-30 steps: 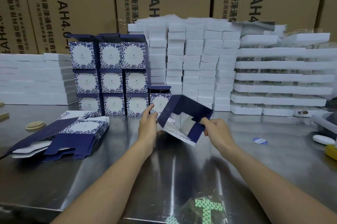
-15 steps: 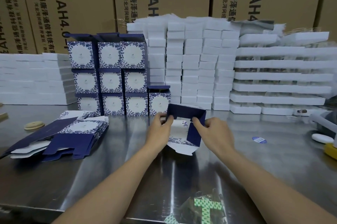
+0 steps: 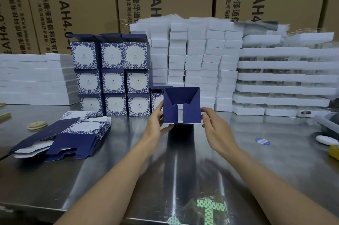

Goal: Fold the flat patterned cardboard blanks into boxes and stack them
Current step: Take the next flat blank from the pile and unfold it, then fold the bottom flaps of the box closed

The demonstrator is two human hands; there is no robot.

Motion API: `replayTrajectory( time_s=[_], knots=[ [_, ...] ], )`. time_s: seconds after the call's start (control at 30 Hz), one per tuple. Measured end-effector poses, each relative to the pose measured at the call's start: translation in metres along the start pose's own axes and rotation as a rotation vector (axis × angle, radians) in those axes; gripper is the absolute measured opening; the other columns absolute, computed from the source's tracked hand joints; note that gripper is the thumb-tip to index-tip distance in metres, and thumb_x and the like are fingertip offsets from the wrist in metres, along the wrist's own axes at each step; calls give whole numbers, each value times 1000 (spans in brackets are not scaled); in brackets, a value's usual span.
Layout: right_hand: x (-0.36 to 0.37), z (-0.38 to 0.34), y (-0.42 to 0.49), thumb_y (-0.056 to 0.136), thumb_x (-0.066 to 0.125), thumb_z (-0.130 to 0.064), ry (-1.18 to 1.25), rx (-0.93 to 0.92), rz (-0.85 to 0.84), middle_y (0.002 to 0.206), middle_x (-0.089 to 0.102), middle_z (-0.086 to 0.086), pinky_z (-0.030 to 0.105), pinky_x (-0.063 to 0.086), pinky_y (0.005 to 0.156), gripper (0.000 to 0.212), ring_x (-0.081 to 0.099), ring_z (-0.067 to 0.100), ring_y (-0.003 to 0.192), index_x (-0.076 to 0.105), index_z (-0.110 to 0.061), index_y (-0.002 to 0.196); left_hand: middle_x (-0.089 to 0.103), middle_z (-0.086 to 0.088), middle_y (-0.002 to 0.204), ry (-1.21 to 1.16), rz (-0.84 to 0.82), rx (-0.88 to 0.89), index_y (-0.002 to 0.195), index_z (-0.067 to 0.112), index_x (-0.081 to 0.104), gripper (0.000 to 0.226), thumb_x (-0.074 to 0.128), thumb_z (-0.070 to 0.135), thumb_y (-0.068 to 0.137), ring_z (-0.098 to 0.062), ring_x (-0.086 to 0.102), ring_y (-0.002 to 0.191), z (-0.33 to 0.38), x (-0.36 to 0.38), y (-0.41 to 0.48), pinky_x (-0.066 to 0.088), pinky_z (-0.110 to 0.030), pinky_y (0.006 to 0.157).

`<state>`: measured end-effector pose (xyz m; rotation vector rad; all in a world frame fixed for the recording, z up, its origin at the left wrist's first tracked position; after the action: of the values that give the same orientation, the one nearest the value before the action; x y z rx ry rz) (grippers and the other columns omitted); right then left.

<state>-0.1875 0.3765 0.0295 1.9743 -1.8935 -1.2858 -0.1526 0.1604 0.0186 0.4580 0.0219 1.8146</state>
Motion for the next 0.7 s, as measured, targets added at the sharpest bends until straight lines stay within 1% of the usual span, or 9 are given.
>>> replayTrajectory(
  time_s=[0.07, 0.17, 0.23, 0.3, 0.4, 0.47, 0.53, 0.6, 0.7],
  knots=[
    [0, -1, 0, 105, 37, -17, 16, -26, -20, 123, 65, -28, 36, 50, 89, 49, 66, 7, 107, 50, -50, 140, 77, 7, 118, -23, -45, 13, 132, 46, 67, 73, 45, 17, 70, -14, 69, 112, -2, -2, 4, 61, -44, 94],
    [1, -5, 0, 93, 44, -4, 22, -52, -47, 126, 58, -36, 29, 48, 79, 74, 63, 1, 100, 41, -62, 140, 75, 5, 128, 24, -114, 31, 136, 47, 63, 98, 45, -2, 52, -14, 71, 112, -1, 4, 2, 55, -53, 105],
    [1, -5, 0, 91, 52, -8, 24, -63, -51, 125, 57, -37, 30, 50, 75, 82, 64, 0, 94, 31, -72, 139, 68, 4, 138, 108, -121, 35, 148, 53, 50, 111, 46, -2, 53, -12, 66, 121, 2, 7, -3, 57, -52, 103],
    [2, -3, 0, 91, 60, -14, 11, -57, -60, 124, 59, -34, 34, 54, 74, 94, 68, 2, 84, 15, -73, 150, 52, 8, 153, 227, -132, 99, 148, 68, 36, 113, 48, 0, 59, -6, 59, 128, 8, 11, -10, 63, -42, 91],
    [1, -6, 0, 90, 67, -19, -168, -117, -51, 129, 59, -18, 43, 57, 74, 109, 67, 14, 79, -2, -72, 153, 42, 17, 155, 392, -221, 228, 152, 69, 22, 111, 50, -6, 75, 0, 64, 111, 13, 22, -20, 53, -20, 71],
    [2, -8, 2, 89, 70, -25, -384, -181, -46, 120, 58, -8, 44, 58, 71, 111, 65, 24, 86, -8, -72, 153, 44, 22, 149, 466, -260, 261, 156, 65, 17, 112, 52, -14, 85, 6, 61, 118, 11, 26, -24, 55, -18, 74],
    [7, -3, 3, 89, 70, -37, -523, -179, -74, 117, 56, -3, 44, 58, 72, 109, 66, 26, 91, -12, -70, 153, 48, 37, 143, 522, -305, 278, 158, 62, 16, 112, 56, -14, 87, 15, 57, 118, 9, 28, -25, 56, -16, 81],
    [10, 4, 3, 87, 70, -48, -575, -154, -106, 128, 56, -1, 41, 57, 74, 106, 67, 27, 100, -11, -67, 153, 48, 52, 134, 573, -343, 261, 158, 65, 16, 111, 61, -6, 85, 18, 55, 119, 6, 28, -26, 56, -17, 83],
    [9, 7, 4, 85, 70, -54, -537, -151, -110, 128, 57, -1, 40, 54, 70, 107, 67, 27, 100, -11, -67, 154, 44, 55, 135, 646, -404, 245, 157, 67, 7, 116, 68, 10, 76, 15, 50, 130, 4, 29, -28, 57, -23, 94]
  ],
)
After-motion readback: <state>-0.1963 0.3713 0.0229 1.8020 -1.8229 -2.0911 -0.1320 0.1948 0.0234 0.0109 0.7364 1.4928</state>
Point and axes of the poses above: each hand's wrist, its own y-axis towards the middle knuckle, its own x-axis out of the palm, z = x × y, the point moved 7 cm from there along y, towards the middle knuckle
